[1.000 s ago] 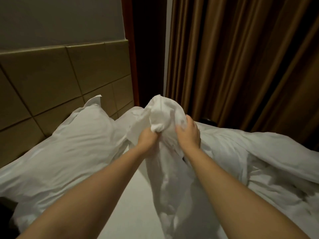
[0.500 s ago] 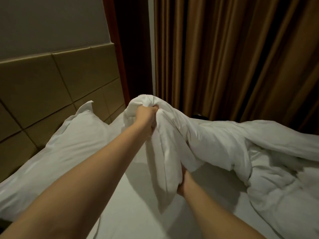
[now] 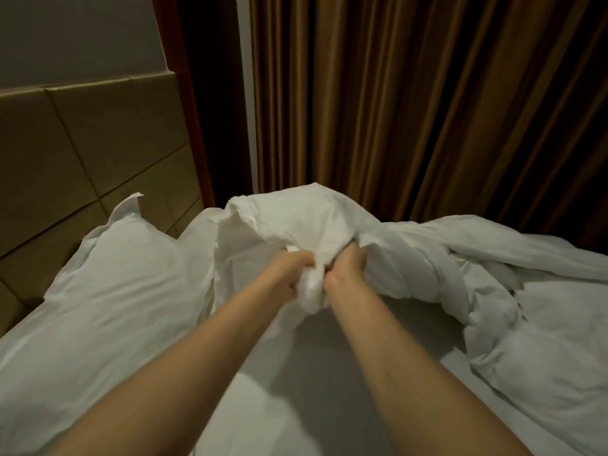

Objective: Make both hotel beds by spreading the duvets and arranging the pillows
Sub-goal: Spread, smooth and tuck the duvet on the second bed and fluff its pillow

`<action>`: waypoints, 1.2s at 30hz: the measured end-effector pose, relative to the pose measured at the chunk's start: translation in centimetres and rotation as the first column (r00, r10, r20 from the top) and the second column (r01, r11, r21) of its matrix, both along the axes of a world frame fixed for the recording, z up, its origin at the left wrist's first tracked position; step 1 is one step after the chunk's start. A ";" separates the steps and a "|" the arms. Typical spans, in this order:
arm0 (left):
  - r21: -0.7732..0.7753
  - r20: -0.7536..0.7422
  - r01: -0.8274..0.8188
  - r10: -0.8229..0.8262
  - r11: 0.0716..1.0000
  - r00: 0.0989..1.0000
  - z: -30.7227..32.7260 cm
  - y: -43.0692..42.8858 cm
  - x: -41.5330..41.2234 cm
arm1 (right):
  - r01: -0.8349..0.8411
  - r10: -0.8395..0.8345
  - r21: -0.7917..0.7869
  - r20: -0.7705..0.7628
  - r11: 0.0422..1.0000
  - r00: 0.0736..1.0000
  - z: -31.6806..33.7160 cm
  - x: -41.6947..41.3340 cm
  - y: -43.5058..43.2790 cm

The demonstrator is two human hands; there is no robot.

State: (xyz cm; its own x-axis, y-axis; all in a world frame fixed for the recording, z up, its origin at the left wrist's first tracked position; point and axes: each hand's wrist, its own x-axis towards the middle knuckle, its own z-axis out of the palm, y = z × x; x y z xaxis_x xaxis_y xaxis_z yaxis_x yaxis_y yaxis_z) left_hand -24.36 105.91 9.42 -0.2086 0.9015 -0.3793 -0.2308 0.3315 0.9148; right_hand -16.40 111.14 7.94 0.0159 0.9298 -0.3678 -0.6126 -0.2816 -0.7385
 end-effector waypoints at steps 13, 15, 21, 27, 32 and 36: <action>0.189 -0.167 -0.353 0.384 0.917 0.908 5.9 -2.5 -15.0 | 0.051 -0.092 -0.261 -0.150 0.964 0.984 -4.1 -1.4 1.7; 0.227 -0.101 -0.391 0.421 0.892 0.902 7.1 -2.3 -17.4 | 0.165 -0.186 -0.134 -0.163 0.977 0.969 -0.5 -2.4 3.3; 0.269 0.383 -0.645 0.535 0.715 0.753 8.9 -1.4 -21.4 | 0.067 -0.131 0.194 0.337 0.979 0.932 6.8 -8.1 2.2; 0.143 0.460 -0.445 0.338 0.884 0.821 -1.4 -5.1 -11.6 | -0.143 0.150 -0.062 0.621 0.988 0.769 -2.1 -8.2 -2.4; -0.285 0.411 -0.186 0.295 0.940 0.863 -10.5 -7.4 -3.3 | -0.310 0.382 -0.235 0.698 0.921 0.606 -10.2 -7.5 -9.1; -0.366 0.459 -0.415 0.550 0.833 0.698 -12.6 -8.6 -1.0 | -0.413 0.467 -0.246 0.637 0.877 0.613 -14.0 -4.4 -9.9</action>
State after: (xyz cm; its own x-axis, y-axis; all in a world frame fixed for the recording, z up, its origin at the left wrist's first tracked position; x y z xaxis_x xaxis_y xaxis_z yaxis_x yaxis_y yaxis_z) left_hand -25.41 97.32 -3.22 -0.2989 0.6116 -0.7326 -0.8324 0.2084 0.5136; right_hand -20.77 101.22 -6.09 -0.1260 0.8640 -0.4875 0.2380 -0.4507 -0.8604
